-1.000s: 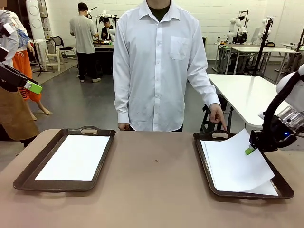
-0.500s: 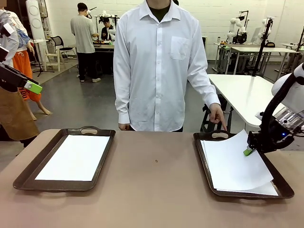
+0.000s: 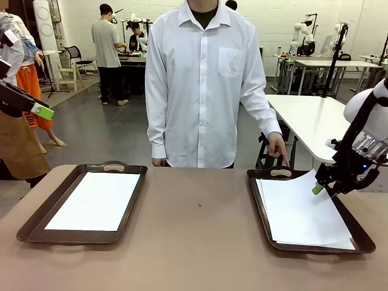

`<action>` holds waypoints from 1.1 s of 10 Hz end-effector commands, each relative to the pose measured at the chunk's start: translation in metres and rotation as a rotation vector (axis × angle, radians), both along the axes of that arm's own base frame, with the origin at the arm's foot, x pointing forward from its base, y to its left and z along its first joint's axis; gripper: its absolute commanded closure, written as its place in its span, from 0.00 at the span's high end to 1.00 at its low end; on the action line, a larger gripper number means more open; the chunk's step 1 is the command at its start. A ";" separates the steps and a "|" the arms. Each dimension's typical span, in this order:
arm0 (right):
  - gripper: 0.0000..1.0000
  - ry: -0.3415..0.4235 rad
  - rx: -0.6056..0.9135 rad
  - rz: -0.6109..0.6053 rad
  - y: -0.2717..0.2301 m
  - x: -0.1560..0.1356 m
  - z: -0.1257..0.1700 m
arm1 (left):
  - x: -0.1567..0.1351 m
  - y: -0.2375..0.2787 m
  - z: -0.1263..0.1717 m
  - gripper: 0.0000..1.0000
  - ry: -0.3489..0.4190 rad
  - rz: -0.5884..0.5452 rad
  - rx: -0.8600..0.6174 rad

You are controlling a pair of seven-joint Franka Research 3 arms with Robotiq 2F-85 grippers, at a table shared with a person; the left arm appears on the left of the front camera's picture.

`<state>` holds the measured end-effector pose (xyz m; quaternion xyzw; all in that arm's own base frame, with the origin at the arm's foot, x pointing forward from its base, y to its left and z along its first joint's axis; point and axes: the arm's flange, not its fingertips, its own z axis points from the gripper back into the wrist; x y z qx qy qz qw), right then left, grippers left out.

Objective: Sort the A4 documents.
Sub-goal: Place the A4 Paper in the designated Handle tray.

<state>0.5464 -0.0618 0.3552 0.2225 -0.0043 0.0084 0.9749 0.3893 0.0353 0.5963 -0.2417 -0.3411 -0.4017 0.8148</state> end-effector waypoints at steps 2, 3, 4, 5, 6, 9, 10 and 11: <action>0.82 -0.055 -0.108 -0.044 0.005 -0.007 0.009 | 0.000 -0.001 0.000 1.00 0.000 0.000 0.003; 0.89 -0.076 -0.136 -0.038 0.006 -0.007 0.013 | 0.000 -0.001 0.000 1.00 0.000 0.000 0.003; 1.00 -0.083 -0.146 -0.034 0.008 -0.006 0.015 | 0.000 -0.001 0.000 1.00 0.000 0.000 0.003; 1.00 -0.082 -0.151 -0.030 0.009 -0.006 0.015 | 0.000 -0.001 0.000 1.00 0.000 0.000 0.003; 1.00 -0.056 -0.133 -0.030 0.011 -0.005 0.014 | 0.000 -0.001 0.000 1.00 0.000 0.000 0.003; 1.00 -0.089 -0.112 -0.008 0.001 0.001 0.018 | 0.000 -0.001 0.000 1.00 0.000 0.000 0.003; 1.00 -0.089 -0.112 -0.008 0.001 0.001 0.018 | 0.000 -0.001 0.000 1.00 0.000 0.000 0.003; 1.00 -0.089 -0.112 -0.008 0.001 0.001 0.018 | 0.000 -0.001 0.000 1.00 0.000 0.000 0.003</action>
